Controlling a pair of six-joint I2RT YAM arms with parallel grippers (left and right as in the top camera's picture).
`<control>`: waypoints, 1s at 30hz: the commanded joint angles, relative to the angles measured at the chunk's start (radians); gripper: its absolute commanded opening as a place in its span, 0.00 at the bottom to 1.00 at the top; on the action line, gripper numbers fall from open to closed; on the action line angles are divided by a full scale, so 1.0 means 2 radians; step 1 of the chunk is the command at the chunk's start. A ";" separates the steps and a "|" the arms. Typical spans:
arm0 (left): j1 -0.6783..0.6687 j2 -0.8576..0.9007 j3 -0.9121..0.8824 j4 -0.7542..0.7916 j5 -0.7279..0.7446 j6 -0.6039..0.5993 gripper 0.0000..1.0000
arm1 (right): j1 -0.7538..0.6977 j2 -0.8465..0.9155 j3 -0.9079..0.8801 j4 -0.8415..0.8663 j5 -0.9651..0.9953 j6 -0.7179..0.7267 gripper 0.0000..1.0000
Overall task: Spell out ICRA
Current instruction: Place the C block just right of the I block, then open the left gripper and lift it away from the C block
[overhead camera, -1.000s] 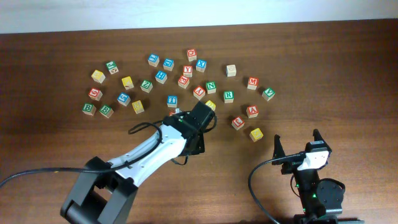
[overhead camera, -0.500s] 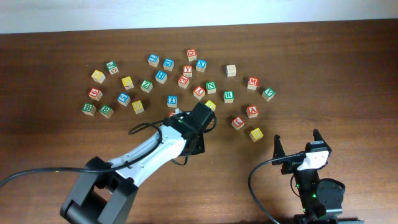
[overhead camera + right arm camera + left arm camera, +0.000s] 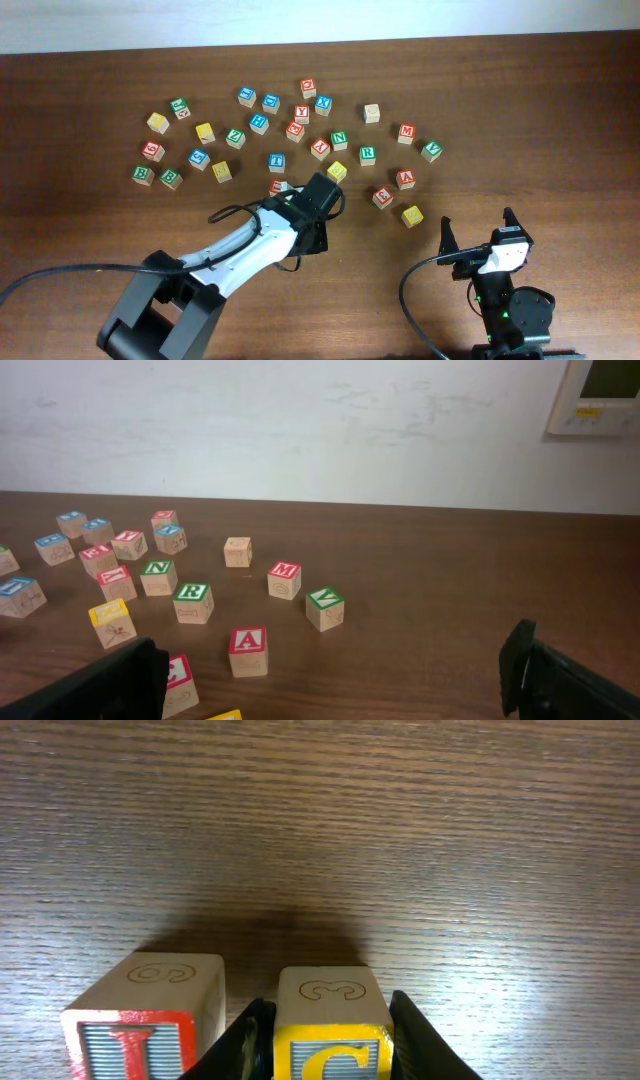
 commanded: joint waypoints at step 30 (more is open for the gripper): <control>0.001 -0.004 0.046 0.005 -0.031 0.032 0.42 | -0.003 -0.004 -0.002 -0.003 -0.001 0.001 0.98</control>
